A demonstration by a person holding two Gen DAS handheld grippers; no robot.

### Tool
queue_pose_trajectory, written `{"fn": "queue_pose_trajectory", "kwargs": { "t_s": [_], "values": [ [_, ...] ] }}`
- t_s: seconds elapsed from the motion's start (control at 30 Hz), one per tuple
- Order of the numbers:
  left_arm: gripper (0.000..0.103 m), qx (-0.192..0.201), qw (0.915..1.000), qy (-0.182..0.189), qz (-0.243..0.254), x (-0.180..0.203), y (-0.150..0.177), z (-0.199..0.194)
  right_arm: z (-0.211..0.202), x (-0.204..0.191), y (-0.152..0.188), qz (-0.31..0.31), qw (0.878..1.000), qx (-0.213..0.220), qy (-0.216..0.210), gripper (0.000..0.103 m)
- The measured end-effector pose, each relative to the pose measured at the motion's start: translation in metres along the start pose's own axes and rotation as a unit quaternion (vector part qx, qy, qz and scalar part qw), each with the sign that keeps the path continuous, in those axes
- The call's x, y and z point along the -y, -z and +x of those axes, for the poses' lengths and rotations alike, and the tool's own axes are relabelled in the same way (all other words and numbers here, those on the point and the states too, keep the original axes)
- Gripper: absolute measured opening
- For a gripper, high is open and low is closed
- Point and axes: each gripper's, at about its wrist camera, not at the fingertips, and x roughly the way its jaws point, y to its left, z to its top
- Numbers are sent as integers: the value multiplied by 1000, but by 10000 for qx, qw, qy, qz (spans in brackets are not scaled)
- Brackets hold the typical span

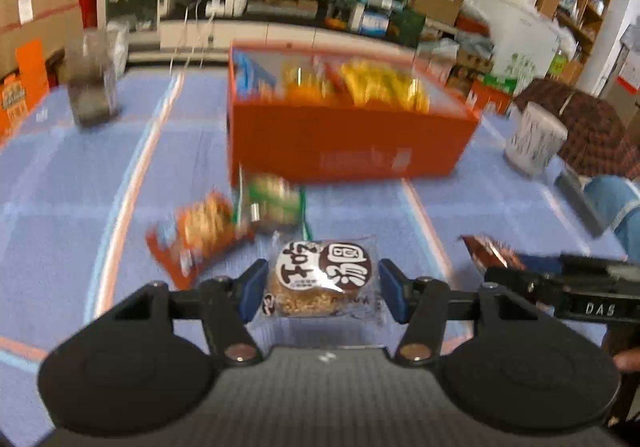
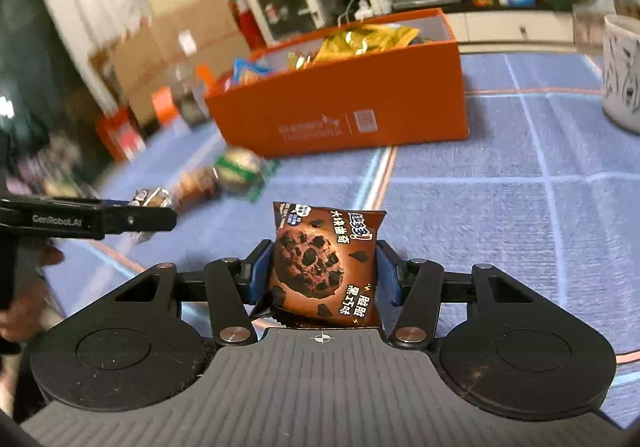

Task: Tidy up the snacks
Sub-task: 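Carry both packs over the orange box and open both tools, then grasp the green-wrapped cake with the right tool while the left tool approaches the orange cookie pack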

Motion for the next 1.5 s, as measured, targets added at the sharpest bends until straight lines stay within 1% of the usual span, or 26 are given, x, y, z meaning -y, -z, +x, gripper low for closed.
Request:
{"fn": "queue_pose_trajectory", "kwargs": {
  "t_s": [0.07, 0.17, 0.23, 0.3, 0.33, 0.43, 0.53, 0.57, 0.6, 0.63, 0.67, 0.73, 0.8, 0.83, 0.87, 0.9, 1.0, 1.03, 1.07, 1.1, 1.17, 1.23, 1.3, 1.37, 1.43, 1.5],
  "values": [
    [58, 164, 9998, -26, 113, 0, -20, -1, -4, 2, -18, 19, 9998, 189, 41, 42],
    [58, 389, 9989, -78, 262, 3, -55, 9, -9, 2, -58, -225, 9974, 616, 311, 42],
    [58, 469, 9985, -70, 275, 2, -81, 26, -3, 4, -88, -413, 9946, 810, 497, 42],
    [58, 472, 9986, -42, 249, 3, -107, 53, 15, 6, -121, -687, 9905, 922, 760, 42],
    [58, 470, 9986, -33, 220, 2, -118, 66, 30, 9, -138, -795, 9886, 928, 881, 42],
    [58, 393, 9990, -80, 174, 0, -146, 111, 76, 17, -173, -994, 9855, 828, 1095, 42],
    [58, 276, 9991, -199, 241, -3, -161, 151, 125, 27, -190, -1168, 9842, 543, 1212, 42],
    [58, 223, 9990, -249, 292, -5, -162, 161, 137, 28, -190, -1206, 9842, 455, 1214, 42],
    [61, 149, 9987, -318, 372, -6, -162, 173, 146, 30, -191, -1208, 9846, 424, 1195, 42],
    [66, 103, 9985, -335, 418, -7, -161, 180, 153, 33, -192, -1142, 9858, 405, 1166, 43],
    [76, 153, 9980, -386, 478, -9, -159, 183, 158, 35, -192, -1061, 9873, 385, 1115, 43],
    [78, 243, 9974, -378, 562, -13, -157, 183, 160, 34, -191, -1121, 9863, 435, 1128, 46],
    [80, 281, 9980, -308, 480, -19, -157, 178, 162, 33, -192, -1189, 9848, 446, 1183, 48],
    [81, 323, 9980, -299, 447, -20, -158, 172, 162, 33, -193, -1173, 9845, 434, 1226, 55],
    [84, 416, 9978, -309, 425, -21, -159, 165, 160, 31, -194, -1165, 9843, 442, 1252, 59],
    [87, 554, 9970, -327, 419, -20, -160, 153, 155, 28, -194, -1180, 9840, 497, 1236, 66],
    [90, 1046, 9925, -387, 506, -18, -159, 104, 118, 6, -192, -1368, 9770, 993, 1297, 68],
    [91, 1172, 9909, -401, 518, -18, -156, 89, 102, -2, -189, -1418, 9747, 1159, 1285, 72],
    [92, 1277, 9893, -433, 555, -20, -150, 71, 83, -12, -183, -1429, 9729, 1348, 1217, 76],
    [93, 1361, 9876, -507, 601, -22, -141, 55, 68, -21, -176, -1426, 9730, 1439, 1106, 83],
    [93, 1387, 9859, -668, 650, -28, -120, 33, 47, -37, -157, -1425, 9748, 1490, 852, 85],
    [93, 1249, 9876, -759, 580, -41, -93, 17, 41, -49, -131, -1388, 9792, 1340, 635, 87],
    [93, 1004, 9897, -875, 525, -54, -63, 10, 50, -59, -104, -1364, 9844, 1011, 451, 87],
    [93, 753, 9909, -1018, 453, -69, -38, 9, 70, -68, -78, -1458, 9871, 566, 344, 84],
    [93, 536, 9913, -1163, 318, -82, -17, 10, 92, -80, -59, -1669, 9852, 192, 336, 73],
    [92, 458, 9919, -1185, 76, -97, -7, 12, 106, -93, -50, -1920, 9808, 82, 316, 72]
  ]
}}
